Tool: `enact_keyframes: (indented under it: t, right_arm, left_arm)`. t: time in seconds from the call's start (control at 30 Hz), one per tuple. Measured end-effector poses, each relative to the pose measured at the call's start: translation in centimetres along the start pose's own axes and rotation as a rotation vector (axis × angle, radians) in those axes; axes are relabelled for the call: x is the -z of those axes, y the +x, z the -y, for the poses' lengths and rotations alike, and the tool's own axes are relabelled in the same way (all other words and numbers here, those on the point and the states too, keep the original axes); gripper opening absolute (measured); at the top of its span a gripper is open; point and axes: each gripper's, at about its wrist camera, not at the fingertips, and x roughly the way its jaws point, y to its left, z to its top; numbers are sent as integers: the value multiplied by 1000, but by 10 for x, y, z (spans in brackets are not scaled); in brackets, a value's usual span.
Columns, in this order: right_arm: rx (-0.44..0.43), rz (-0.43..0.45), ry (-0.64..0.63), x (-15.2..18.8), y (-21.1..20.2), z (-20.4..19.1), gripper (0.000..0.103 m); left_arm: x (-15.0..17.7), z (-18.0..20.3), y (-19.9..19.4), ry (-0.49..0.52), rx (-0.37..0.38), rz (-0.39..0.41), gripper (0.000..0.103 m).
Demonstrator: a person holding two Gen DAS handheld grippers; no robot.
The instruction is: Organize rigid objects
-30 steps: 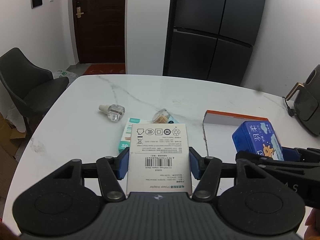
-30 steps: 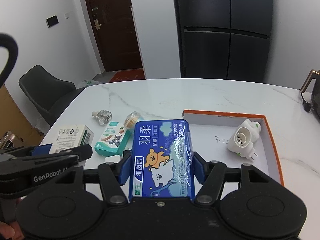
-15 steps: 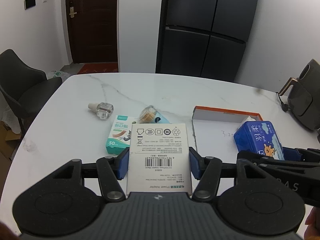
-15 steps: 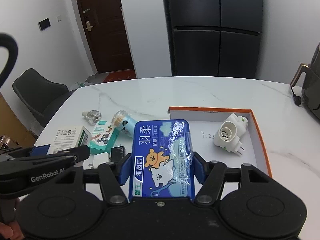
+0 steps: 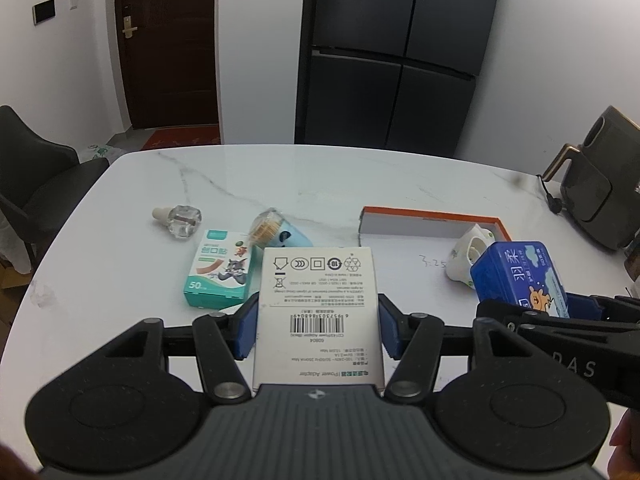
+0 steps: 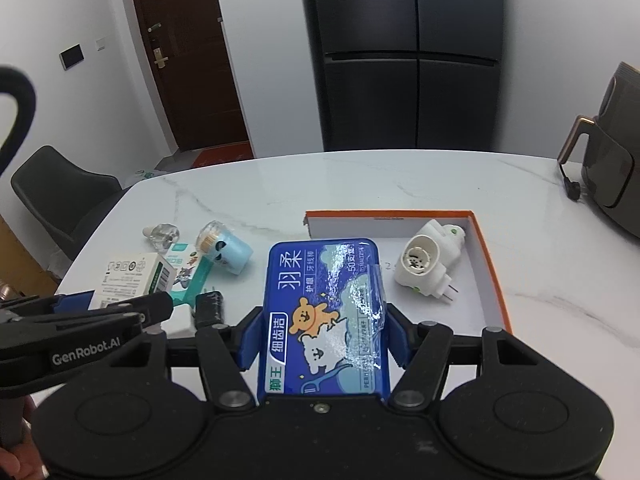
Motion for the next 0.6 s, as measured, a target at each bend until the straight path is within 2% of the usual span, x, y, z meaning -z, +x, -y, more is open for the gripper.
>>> enact_keyframes:
  t: [0.6]
  right_arm:
    - [44, -2, 36, 2, 25, 28, 74]
  left_arm:
    - [0, 33, 13, 27, 33, -19, 60]
